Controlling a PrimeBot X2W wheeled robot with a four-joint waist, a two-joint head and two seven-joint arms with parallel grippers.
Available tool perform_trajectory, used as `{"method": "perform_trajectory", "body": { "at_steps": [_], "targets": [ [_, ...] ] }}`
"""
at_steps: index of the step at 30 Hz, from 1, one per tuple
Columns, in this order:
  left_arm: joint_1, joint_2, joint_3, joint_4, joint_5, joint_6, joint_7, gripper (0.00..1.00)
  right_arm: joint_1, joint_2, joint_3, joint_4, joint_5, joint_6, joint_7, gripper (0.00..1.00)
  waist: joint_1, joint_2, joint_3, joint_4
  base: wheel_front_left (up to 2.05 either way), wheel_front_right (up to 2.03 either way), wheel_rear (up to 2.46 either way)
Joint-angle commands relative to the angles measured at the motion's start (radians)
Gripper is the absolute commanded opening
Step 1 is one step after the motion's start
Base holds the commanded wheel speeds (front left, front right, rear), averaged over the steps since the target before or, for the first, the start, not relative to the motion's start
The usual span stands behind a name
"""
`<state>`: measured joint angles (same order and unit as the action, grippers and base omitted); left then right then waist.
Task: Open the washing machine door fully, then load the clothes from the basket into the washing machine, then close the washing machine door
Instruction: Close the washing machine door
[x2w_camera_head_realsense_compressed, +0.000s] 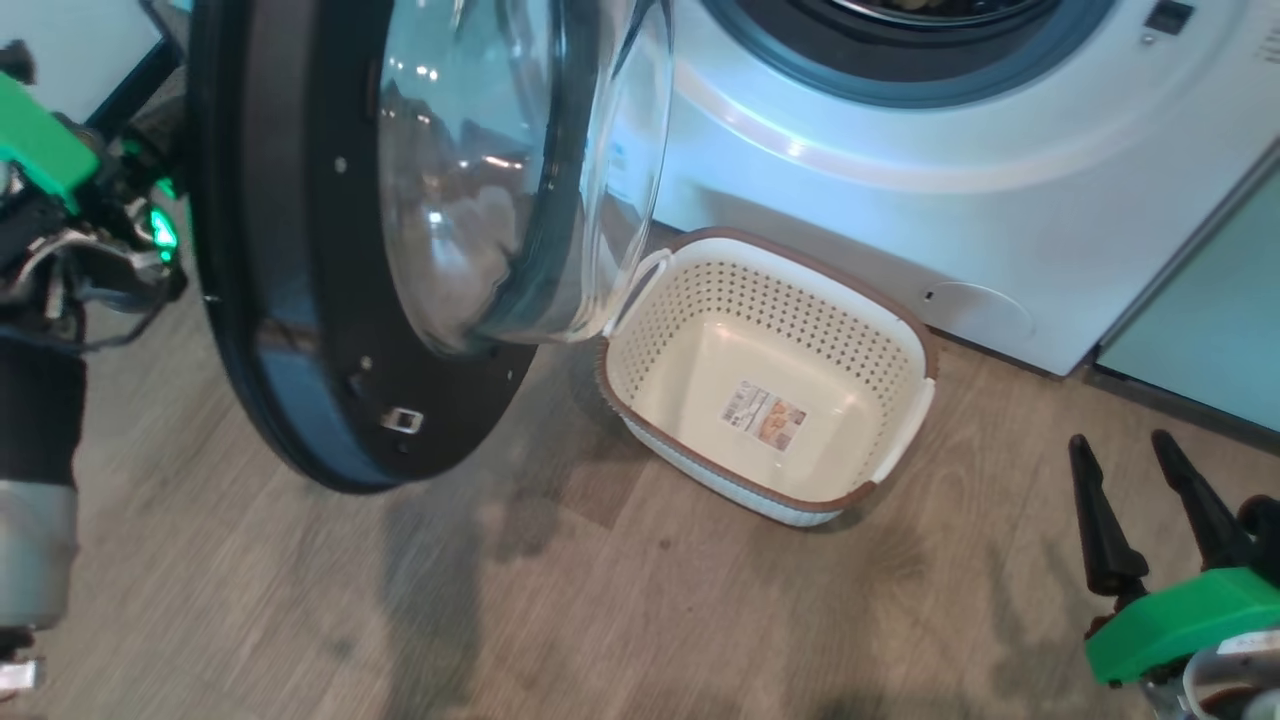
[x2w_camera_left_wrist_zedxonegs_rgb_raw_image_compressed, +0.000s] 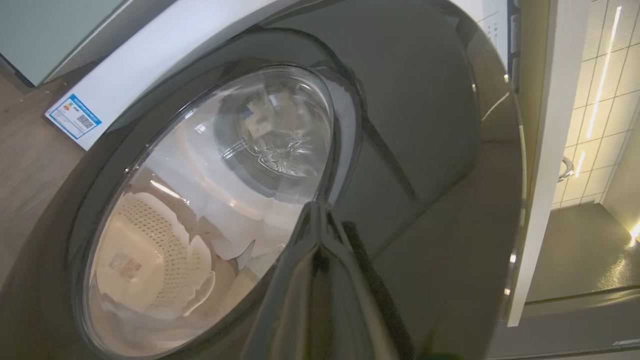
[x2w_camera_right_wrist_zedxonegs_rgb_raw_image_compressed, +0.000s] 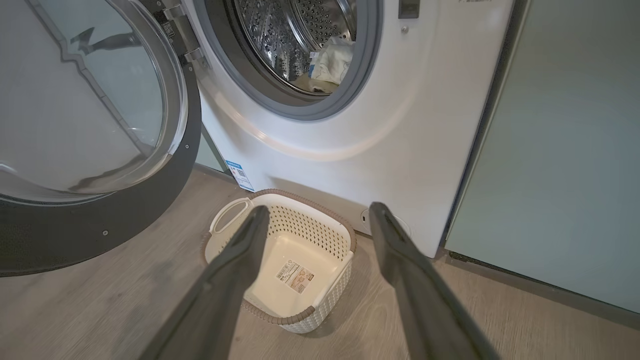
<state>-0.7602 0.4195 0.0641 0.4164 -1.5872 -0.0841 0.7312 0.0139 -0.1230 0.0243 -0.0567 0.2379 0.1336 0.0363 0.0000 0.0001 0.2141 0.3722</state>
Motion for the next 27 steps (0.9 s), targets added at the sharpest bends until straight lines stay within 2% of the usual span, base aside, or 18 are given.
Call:
{"method": "perform_trajectory", "body": {
  "at_steps": [1, 11, 27],
  "targets": [
    [-0.012, 0.037, 0.032, -0.058, -0.017, 0.004, 0.011, 0.00, -0.027, -0.004, 0.018, -0.024, 0.010, -0.003, -0.018, 1.00, 0.0000, -0.0001, -0.005, -0.015, 0.00, 0.00, 0.00],
    [0.044, -0.013, 0.004, -0.166, -0.028, 0.045, 0.026, 0.00, -0.054, 0.024, 0.035, 0.022, 0.018, -0.003, -0.060, 1.00, 0.0000, -0.0001, -0.015, -0.110, 0.00, 0.00, 0.00],
    [0.053, -0.056, -0.011, -0.205, -0.011, 0.060, -0.003, 0.00, -0.065, 0.048, 0.036, 0.063, 0.023, -0.003, -0.104, 1.00, 0.0000, -0.0001, -0.015, -0.271, 0.00, 0.00, 0.00]
  ]
}}
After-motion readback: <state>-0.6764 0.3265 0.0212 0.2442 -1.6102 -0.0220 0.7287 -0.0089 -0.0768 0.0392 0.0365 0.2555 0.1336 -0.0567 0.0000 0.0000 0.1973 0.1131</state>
